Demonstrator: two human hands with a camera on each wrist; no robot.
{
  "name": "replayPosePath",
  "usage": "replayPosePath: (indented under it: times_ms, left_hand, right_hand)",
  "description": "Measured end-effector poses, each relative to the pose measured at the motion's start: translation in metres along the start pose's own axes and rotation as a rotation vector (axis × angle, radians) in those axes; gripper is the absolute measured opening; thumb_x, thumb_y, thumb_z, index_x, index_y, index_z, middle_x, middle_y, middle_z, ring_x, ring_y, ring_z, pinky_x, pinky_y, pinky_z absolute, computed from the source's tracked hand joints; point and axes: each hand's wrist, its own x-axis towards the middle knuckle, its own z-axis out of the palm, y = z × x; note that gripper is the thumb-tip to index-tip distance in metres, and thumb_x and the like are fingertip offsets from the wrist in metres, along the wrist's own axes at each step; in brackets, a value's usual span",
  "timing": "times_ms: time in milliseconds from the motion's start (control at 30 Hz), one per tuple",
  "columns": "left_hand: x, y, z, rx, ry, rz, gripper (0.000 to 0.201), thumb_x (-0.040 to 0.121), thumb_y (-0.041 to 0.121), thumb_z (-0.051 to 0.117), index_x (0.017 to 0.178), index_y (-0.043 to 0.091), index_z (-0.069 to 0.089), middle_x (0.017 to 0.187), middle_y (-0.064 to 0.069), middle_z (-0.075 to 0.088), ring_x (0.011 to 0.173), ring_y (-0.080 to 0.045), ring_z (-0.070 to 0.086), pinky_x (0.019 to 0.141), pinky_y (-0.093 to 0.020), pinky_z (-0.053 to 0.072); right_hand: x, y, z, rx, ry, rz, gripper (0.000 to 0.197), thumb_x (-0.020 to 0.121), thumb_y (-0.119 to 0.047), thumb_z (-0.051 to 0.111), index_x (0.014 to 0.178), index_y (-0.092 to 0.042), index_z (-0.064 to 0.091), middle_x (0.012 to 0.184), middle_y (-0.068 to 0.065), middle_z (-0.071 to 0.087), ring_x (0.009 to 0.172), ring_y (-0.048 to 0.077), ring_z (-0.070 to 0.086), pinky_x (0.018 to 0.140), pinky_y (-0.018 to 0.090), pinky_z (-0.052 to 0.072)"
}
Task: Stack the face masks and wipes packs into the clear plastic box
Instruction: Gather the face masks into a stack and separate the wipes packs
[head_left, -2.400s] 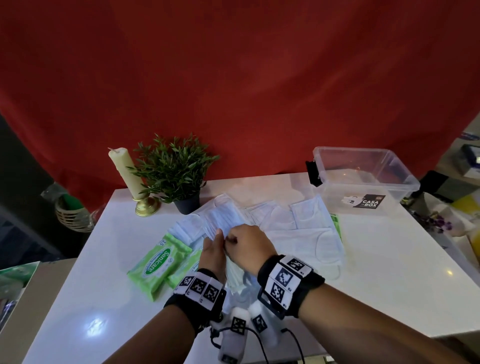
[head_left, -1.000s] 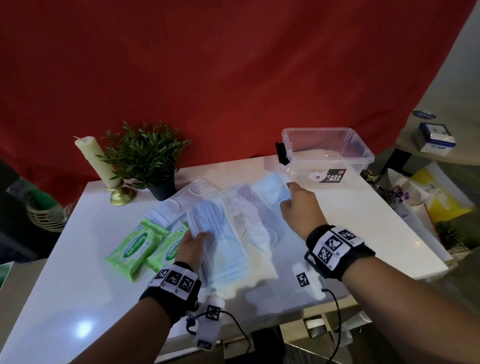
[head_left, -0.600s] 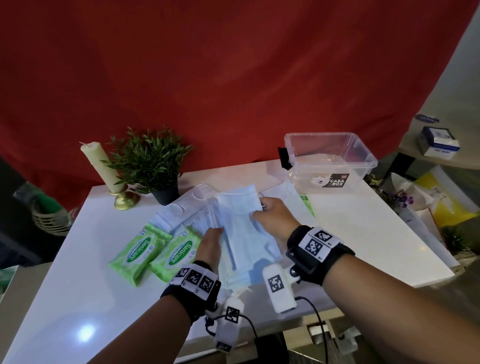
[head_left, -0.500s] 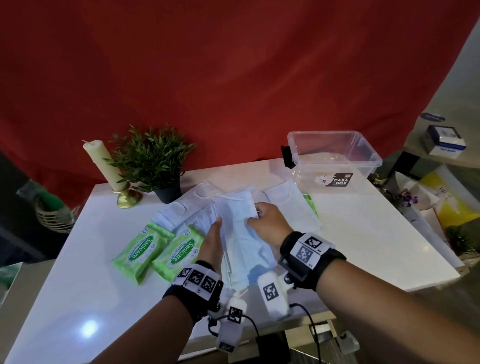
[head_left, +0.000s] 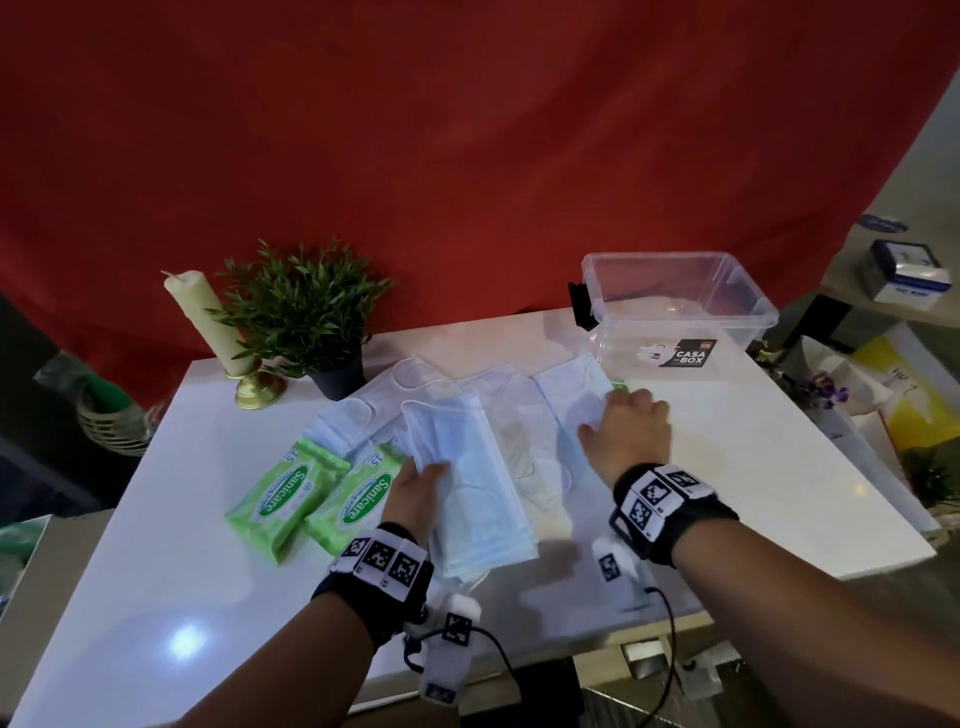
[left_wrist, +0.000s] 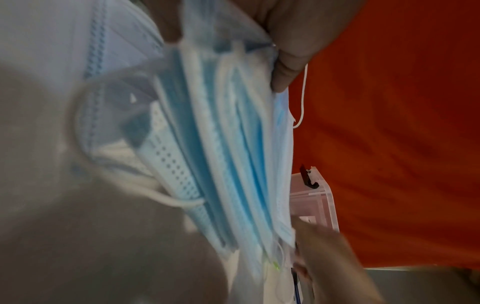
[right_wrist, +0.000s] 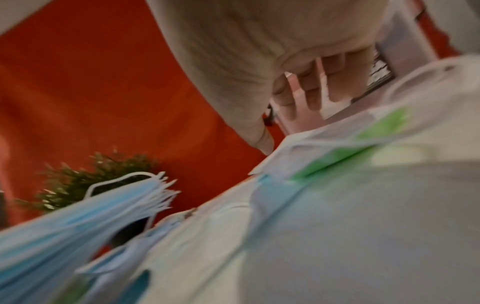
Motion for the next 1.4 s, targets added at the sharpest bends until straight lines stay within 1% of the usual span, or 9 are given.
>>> replayPosePath:
  times_ms: [100, 367, 533, 700, 833, 967, 1133, 1233, 1400]
  left_hand:
    - [0.005, 0.001, 0.003, 0.055, 0.012, -0.006, 0.033, 0.088, 0.024, 0.049, 0.108, 0.0, 0.06, 0.084, -0.01, 0.057, 0.069, -0.023, 0.05, 0.064, -0.033, 0.038]
    - [0.01, 0.001, 0.014, 0.046, -0.018, -0.021, 0.041, 0.097, 0.02, 0.052, 0.128, -0.008, 0.053, 0.128, -0.026, 0.059, 0.118, -0.04, 0.057, 0.096, -0.044, 0.044]
    - [0.006, 0.005, 0.019, 0.126, -0.009, -0.03, 0.055, 0.096, 0.031, 0.051, 0.132, -0.01, 0.049, 0.14, -0.029, 0.049, 0.129, -0.04, 0.048, 0.103, -0.042, 0.036]
    - [0.009, 0.0, 0.014, 0.14, 0.015, -0.015, 0.056, 0.092, 0.03, 0.052, 0.133, -0.009, 0.049, 0.136, -0.025, 0.055, 0.124, -0.037, 0.052, 0.096, -0.039, 0.037]
    - [0.009, -0.004, 0.01, 0.149, 0.017, 0.002, 0.049, 0.093, 0.027, 0.052, 0.128, -0.008, 0.053, 0.13, -0.025, 0.059, 0.11, -0.036, 0.056, 0.09, -0.039, 0.039]
    - [0.007, -0.006, 0.01, 0.12, 0.019, 0.037, 0.038, 0.094, 0.022, 0.054, 0.12, -0.006, 0.059, 0.121, -0.024, 0.063, 0.094, -0.027, 0.051, 0.082, -0.029, 0.032]
    - [0.003, -0.003, 0.012, 0.13, 0.007, 0.044, 0.036, 0.095, 0.02, 0.053, 0.118, -0.007, 0.059, 0.119, -0.024, 0.064, 0.097, -0.029, 0.053, 0.083, -0.03, 0.033]
    - [0.005, -0.002, 0.013, 0.131, 0.009, 0.04, 0.042, 0.096, 0.02, 0.053, 0.126, -0.009, 0.055, 0.126, -0.024, 0.062, 0.111, -0.033, 0.056, 0.09, -0.032, 0.036]
    - [0.001, 0.001, 0.015, 0.167, -0.01, 0.005, 0.053, 0.098, 0.027, 0.05, 0.136, -0.01, 0.047, 0.14, -0.027, 0.051, 0.13, -0.038, 0.047, 0.107, -0.038, 0.033]
  right_hand:
    - [0.008, 0.024, 0.002, 0.021, -0.086, 0.128, 0.059, 0.089, -0.045, 0.058, 0.126, -0.001, 0.044, 0.127, 0.019, 0.049, 0.118, 0.038, 0.046, 0.095, 0.041, 0.041]
    - [0.009, 0.038, -0.009, 0.361, -0.072, 0.194, 0.02, 0.089, -0.012, 0.052, 0.098, -0.006, 0.069, 0.102, 0.014, 0.071, 0.097, 0.033, 0.065, 0.075, 0.027, 0.047]
    - [-0.005, 0.026, -0.01, 0.093, 0.055, 0.024, 0.038, 0.086, -0.035, 0.059, 0.112, -0.008, 0.058, 0.114, 0.011, 0.057, 0.111, 0.034, 0.05, 0.087, 0.039, 0.047]
    - [0.005, 0.038, 0.003, 0.208, -0.232, 0.222, 0.047, 0.087, -0.026, 0.064, 0.122, -0.001, 0.047, 0.125, 0.018, 0.055, 0.117, 0.036, 0.054, 0.086, 0.035, 0.046]
    - [0.006, 0.048, 0.006, 0.224, -0.208, 0.241, 0.008, 0.086, -0.011, 0.06, 0.089, -0.004, 0.06, 0.105, 0.017, 0.069, 0.097, 0.034, 0.065, 0.067, 0.027, 0.043]
    - [0.003, 0.055, 0.003, 0.288, -0.2, 0.303, 0.016, 0.087, -0.006, 0.056, 0.097, 0.002, 0.066, 0.103, 0.02, 0.069, 0.098, 0.037, 0.065, 0.07, 0.029, 0.047]
    - [0.005, 0.054, 0.0, 0.356, -0.167, 0.283, 0.033, 0.085, -0.037, 0.054, 0.082, -0.006, 0.064, 0.088, 0.014, 0.067, 0.077, 0.031, 0.059, 0.064, 0.028, 0.041]
    - [0.012, 0.049, 0.003, 0.301, -0.196, 0.217, 0.045, 0.078, -0.053, 0.057, 0.089, -0.009, 0.064, 0.095, 0.013, 0.065, 0.086, 0.031, 0.063, 0.065, 0.029, 0.041]
    - [0.008, 0.035, -0.006, 0.316, -0.155, 0.129, 0.018, 0.088, -0.021, 0.06, 0.074, -0.01, 0.057, 0.075, 0.005, 0.057, 0.08, 0.03, 0.057, 0.064, 0.025, 0.037]
